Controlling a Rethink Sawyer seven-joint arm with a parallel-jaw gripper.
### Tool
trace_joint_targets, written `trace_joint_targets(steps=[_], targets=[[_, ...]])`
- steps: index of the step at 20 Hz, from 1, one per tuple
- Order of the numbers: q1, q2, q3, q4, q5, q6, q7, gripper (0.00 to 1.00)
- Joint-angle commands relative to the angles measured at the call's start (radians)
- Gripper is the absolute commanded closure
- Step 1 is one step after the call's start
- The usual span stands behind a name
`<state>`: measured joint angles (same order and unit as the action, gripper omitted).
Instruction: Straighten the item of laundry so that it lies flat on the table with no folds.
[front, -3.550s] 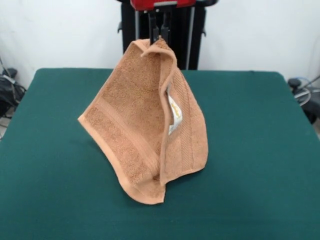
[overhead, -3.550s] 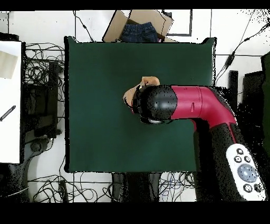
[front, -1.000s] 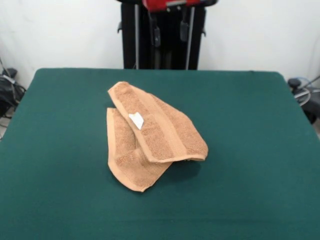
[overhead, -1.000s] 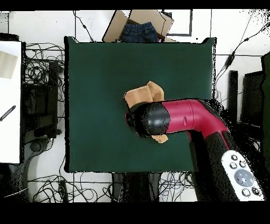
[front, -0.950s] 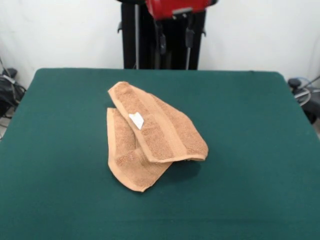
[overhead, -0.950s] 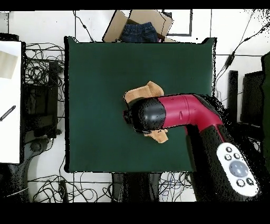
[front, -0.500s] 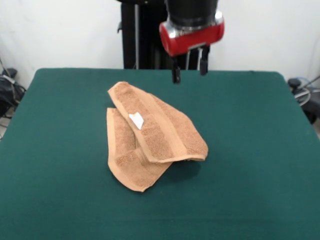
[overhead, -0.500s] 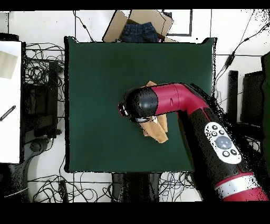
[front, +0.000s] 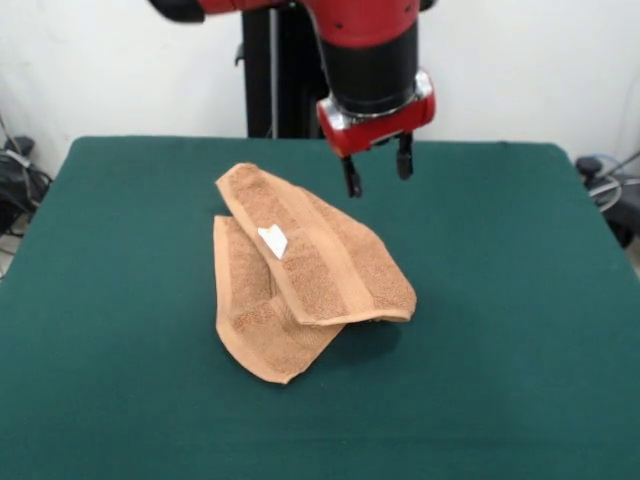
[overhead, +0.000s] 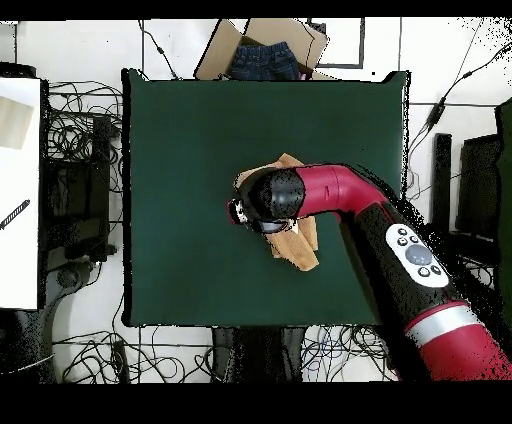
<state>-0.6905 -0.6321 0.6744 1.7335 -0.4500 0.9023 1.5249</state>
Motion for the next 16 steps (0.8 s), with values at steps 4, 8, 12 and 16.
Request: trace_joint_targets(steps=[4,8,12,16], targets=[[-0.037,0.109,-0.011,-0.013,-0.032,-0.046,-0.07,0.0],[-0.029,0.077,0.0,-0.019,-0.006,0.004,-0.05,0.0],[0.047,-0.049,-0.028,-0.031,-0.023,0.096,0.0,0.0],[0.124,-0.121,-0.059,-0.074,-0.04,0.209,0.011,0.0]])
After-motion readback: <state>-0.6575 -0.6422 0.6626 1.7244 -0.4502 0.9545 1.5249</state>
